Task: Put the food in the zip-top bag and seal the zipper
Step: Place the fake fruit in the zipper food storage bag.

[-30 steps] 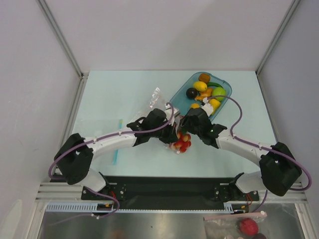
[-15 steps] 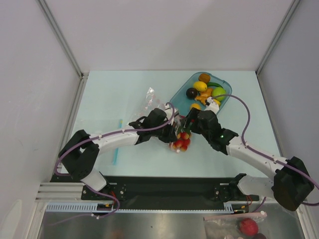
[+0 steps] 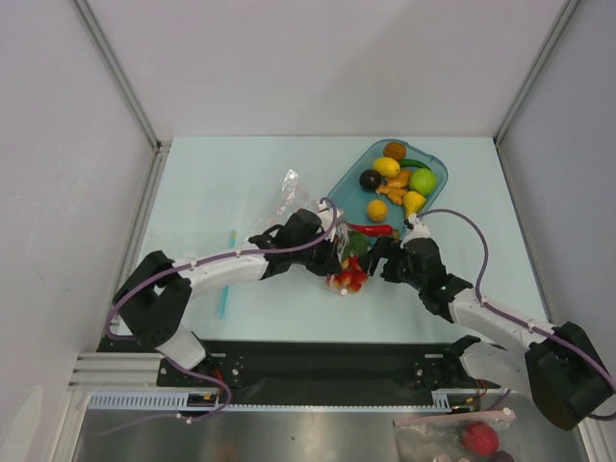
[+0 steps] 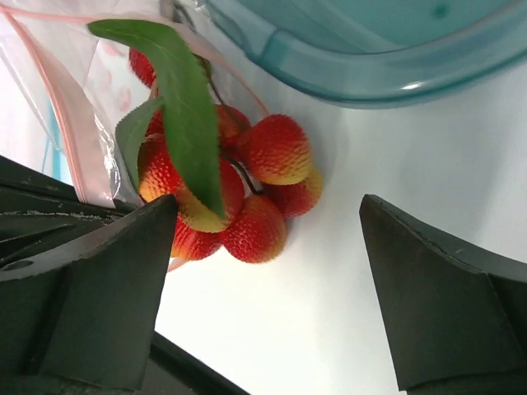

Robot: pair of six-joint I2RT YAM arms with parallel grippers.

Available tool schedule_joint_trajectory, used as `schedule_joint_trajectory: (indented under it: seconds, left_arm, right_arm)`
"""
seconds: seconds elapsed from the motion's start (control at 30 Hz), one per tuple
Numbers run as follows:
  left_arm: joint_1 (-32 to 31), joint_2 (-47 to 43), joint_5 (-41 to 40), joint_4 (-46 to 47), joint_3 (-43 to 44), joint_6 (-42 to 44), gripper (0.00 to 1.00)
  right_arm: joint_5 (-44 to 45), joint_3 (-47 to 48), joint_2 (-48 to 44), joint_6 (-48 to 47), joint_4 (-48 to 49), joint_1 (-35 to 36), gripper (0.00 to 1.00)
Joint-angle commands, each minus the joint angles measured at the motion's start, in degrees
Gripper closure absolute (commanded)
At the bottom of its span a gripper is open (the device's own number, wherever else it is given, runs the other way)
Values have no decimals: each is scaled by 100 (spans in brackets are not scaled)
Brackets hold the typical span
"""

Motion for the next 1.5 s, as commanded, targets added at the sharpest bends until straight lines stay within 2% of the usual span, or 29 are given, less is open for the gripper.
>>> schedule_joint_trajectory:
  seconds: [0.0,0.17,0.4,0.43,0.5,0.53,0.6,0.63,0.73,0.83,1.0,1.17,1.23,1.27,1.3,1.33,1.4,1.47]
  left_arm:
    - [49,-175,-26,126,8,7,100]
    - [49,-210,-9,126,-1,-11,100]
    - [49,-184,9,126,-1,7,100]
    - [49,-175,9,126,8,7,100]
    - [49,-166,0,117,8,7,100]
    - [49,-175,0,117,8,7,100]
    - [49,-193,-8,117,8,16,100]
    - [49,-193,-8,108,8,16,100]
    - [49,-263,-17,91,-10,16,100]
    - [49,-324,18,91,-36,-2,100]
    - [31,-369,281,99,-45,-37,100]
    - [22,-448,194,82,-80,-37,99]
    - [22,-404,133,38,-45,-28,100]
    - [22,-352,106,20,-27,-20,100]
    - [22,-334,80,20,-27,-20,100]
    - [22,-307,19,12,-10,-11,100]
    - [22,-246,-61,-15,17,7,100]
    - [22,-219,-158,-24,34,24,100]
  right_arm:
    - [-756,-79,350,-27,1260,-59,3]
    - [-1239,-368,817,-63,2524,-59,0]
    - [-1363,-351,1643,34,3063,-50,1]
    - [-1433,-351,1739,43,3142,-50,11]
    - [-1433,-325,1732,34,3213,28,22]
    - [-1329,-316,1670,-18,3178,81,31]
    - [-1118,-255,1399,-193,2889,309,41]
    - [-882,-263,1293,-264,2801,389,51]
    - [-599,-254,880,-431,2563,617,68]
    - [-721,-263,607,-519,2536,653,78]
    - [-1002,-167,781,-520,2606,653,87]
    - [-1231,-70,1011,-388,2676,513,86]
    - [-1196,-96,732,-405,2589,469,79]
    - [-1126,-105,625,-414,2380,460,74]
    - [-986,-166,485,-449,2300,434,56]
    - [-898,-201,362,-441,2220,407,46]
    - [-696,-333,62,-362,1957,328,35]
    - [-625,-473,-148,-291,1860,249,31]
